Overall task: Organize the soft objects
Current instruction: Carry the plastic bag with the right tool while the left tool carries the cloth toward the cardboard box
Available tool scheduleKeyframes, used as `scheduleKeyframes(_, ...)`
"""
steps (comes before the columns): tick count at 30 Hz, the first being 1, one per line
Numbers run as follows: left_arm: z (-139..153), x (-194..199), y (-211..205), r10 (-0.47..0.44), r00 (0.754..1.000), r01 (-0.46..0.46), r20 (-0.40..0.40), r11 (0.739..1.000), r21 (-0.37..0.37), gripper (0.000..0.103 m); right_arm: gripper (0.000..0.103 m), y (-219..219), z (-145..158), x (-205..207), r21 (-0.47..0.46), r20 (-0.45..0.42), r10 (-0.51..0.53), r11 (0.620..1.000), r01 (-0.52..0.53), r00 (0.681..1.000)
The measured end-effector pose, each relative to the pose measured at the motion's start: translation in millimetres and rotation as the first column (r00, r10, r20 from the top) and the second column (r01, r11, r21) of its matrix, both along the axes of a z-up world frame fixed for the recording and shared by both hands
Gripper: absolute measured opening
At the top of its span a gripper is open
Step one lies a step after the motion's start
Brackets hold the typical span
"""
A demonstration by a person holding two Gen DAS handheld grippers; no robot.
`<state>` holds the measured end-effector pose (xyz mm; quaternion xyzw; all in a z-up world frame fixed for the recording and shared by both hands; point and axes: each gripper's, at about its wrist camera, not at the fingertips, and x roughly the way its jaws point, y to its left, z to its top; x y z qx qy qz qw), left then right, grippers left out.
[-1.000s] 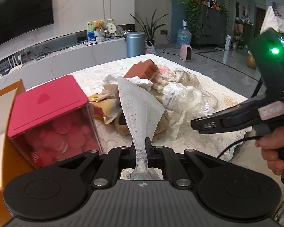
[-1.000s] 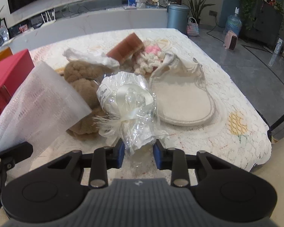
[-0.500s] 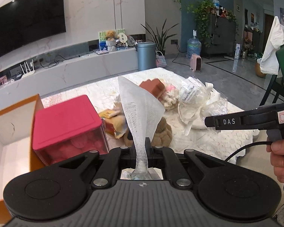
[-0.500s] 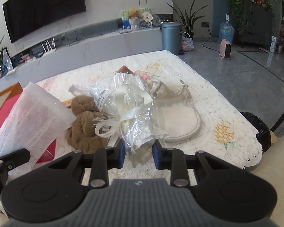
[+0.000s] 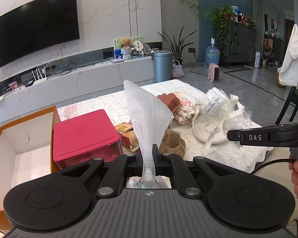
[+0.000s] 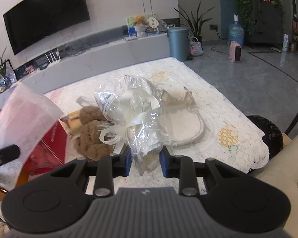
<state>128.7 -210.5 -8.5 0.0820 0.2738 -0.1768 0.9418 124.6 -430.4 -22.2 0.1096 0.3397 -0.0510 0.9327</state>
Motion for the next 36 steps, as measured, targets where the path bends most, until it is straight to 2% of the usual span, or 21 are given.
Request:
scheduleKeyframes(5,14,-10,0,0.008,0.999,-0.008,0.041,1.0,-0.009,0.006,0.028,7,30,-13,0.039,0.088,0.04,0.998,-0.044,0.995)
scheduleKeyframes(7,21,-14,0,0.006,0.998,-0.005,0.065,1.0,-0.016,0.006,0.028,14,46,-22,0.014,0.116,0.042,0.999,-0.043,0.992)
scheduleKeyframes(10,32,-17,8,0.002,0.999,0.001,0.045,0.998,-0.068,0.006,0.028,27,67,-35,-0.015,0.165,0.05,0.999,-0.049,0.985)
scheduleKeyframes(15,59,-30,31,0.038,0.992,-0.022,0.124,0.991,-0.129,0.006,0.029,60,95,-48,-0.056,0.217,0.061,0.997,-0.05,0.974)
scheduleKeyframes(21,91,-37,87,0.119,0.976,-0.07,0.185,0.965,-0.253,0.006,0.029,113,121,-51,-0.093,0.273,0.127,0.99,-0.106,0.953)
scheduleKeyframes(23,97,-35,109,0.164,0.97,-0.106,0.178,0.949,-0.298,0.006,0.029,134,127,-50,-0.127,0.296,0.18,0.981,-0.148,0.938)
scheduleKeyframes(27,110,-31,155,0.225,0.961,-0.148,0.16,0.91,-0.387,0.006,0.029,175,136,-43,-0.112,0.311,0.219,0.975,-0.193,0.925)
scheduleKeyframes(29,116,-31,172,0.238,0.957,-0.157,0.167,0.907,-0.391,0.006,0.029,196,138,-40,-0.107,0.317,0.245,0.969,-0.222,0.916)
scheduleKeyframes(33,119,-26,196,0.252,0.954,-0.183,0.161,0.919,-0.35,0.006,0.029,235,134,-28,-0.081,0.31,0.292,0.956,-0.281,0.905)
scheduleKeyframes(36,107,-22,210,0.315,0.94,-0.253,0.133,0.903,-0.348,0.006,0.029,262,128,-20,-0.068,0.3,0.319,0.947,-0.313,0.899)
